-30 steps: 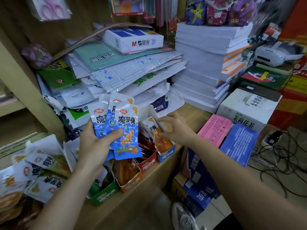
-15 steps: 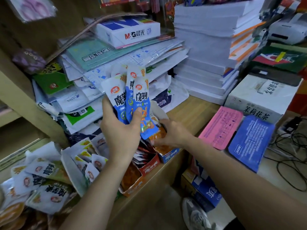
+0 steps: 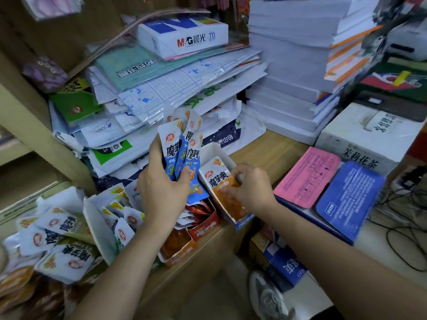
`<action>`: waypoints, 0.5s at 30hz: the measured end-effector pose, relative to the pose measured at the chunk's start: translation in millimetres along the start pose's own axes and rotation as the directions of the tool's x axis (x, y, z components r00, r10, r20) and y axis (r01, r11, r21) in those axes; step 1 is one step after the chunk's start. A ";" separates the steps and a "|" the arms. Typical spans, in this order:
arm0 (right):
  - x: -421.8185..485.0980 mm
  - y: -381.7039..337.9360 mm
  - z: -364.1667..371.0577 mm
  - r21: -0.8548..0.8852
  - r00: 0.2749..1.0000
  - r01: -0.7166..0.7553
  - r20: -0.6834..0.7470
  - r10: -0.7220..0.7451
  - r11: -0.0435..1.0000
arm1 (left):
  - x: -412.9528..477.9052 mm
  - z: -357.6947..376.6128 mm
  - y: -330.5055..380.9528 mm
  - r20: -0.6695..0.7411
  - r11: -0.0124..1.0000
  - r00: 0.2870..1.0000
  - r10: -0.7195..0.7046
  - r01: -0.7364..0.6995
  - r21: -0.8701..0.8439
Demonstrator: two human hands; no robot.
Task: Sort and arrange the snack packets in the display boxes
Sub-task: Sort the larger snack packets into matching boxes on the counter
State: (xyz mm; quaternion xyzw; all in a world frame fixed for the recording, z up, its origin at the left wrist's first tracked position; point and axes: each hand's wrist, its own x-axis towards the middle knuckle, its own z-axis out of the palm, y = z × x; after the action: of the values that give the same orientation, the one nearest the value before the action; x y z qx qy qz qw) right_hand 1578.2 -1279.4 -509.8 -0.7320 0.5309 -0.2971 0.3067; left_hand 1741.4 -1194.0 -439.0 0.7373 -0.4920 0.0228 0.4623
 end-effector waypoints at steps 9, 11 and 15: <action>2.6 -5.0 -43.8 0.439 0.988 -0.023 -0.127 0.088 0.898 | 2.1 1.5 -2.8 0.021 0.996 1.000 -0.001 0.003 -0.088; 1.5 -5.8 -49.0 0.400 0.998 -0.024 -0.050 0.048 0.916 | 1.5 2.0 -4.0 0.016 0.994 1.000 0.010 -0.009 -0.107; 0.0 -2.5 -42.9 0.240 0.991 0.008 0.129 -0.040 0.971 | 1.5 2.7 -8.6 0.024 0.990 1.000 0.020 -0.016 -0.140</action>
State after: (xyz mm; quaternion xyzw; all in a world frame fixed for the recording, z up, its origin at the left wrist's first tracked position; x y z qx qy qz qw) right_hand 1547.1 -1284.5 -480.7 -0.7144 0.4606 -0.3130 0.4236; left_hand 1747.5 -1196.2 -445.5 0.6987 -0.5049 -0.0168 0.5065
